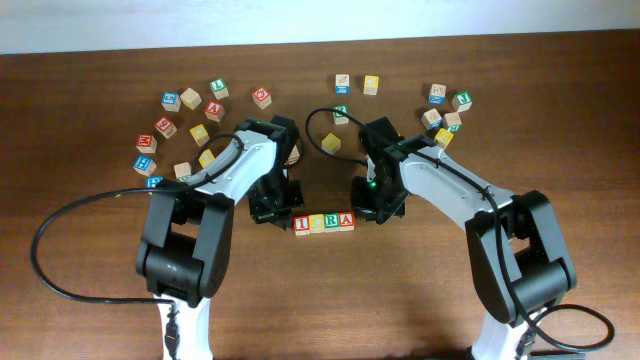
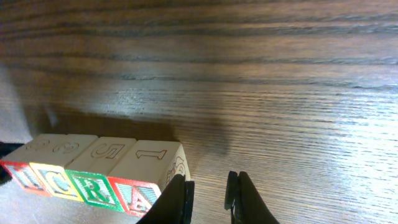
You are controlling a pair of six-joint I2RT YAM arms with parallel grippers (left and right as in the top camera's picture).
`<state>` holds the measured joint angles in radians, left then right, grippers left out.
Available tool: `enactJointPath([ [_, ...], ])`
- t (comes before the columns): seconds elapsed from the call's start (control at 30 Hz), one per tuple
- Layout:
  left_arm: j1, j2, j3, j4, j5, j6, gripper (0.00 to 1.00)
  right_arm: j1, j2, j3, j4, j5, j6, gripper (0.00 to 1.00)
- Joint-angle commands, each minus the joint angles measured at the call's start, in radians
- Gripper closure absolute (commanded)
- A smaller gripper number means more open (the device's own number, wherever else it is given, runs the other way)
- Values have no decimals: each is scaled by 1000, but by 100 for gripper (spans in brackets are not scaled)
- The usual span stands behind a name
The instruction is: Spell out ICRA
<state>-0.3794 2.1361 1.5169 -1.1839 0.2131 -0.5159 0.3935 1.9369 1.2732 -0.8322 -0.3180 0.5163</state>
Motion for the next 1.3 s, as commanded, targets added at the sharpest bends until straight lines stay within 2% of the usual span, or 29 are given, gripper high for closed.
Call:
enactJointPath([
  [0.0, 0, 8, -5, 3, 12, 16, 100, 8, 2, -5, 3, -15, -3, 95],
  [0.87, 0, 8, -5, 51, 34, 16, 100, 34, 2, -6, 29, -68, 1, 96],
  [1.07, 2, 8, -5, 50, -12, 16, 93, 32, 2, -6, 29, -63, 2, 95],
  [1.1, 2, 8, -5, 51, -12, 16, 93, 32, 2, -6, 29, -64, 2, 92],
  [1.13, 2, 8, -5, 50, -12, 16, 92, 32, 2, -6, 29, -63, 1, 85],
  [1.27, 3, 8, -5, 45, -27, 16, 83, 32, 2, -5, 24, -22, 16, 80],
])
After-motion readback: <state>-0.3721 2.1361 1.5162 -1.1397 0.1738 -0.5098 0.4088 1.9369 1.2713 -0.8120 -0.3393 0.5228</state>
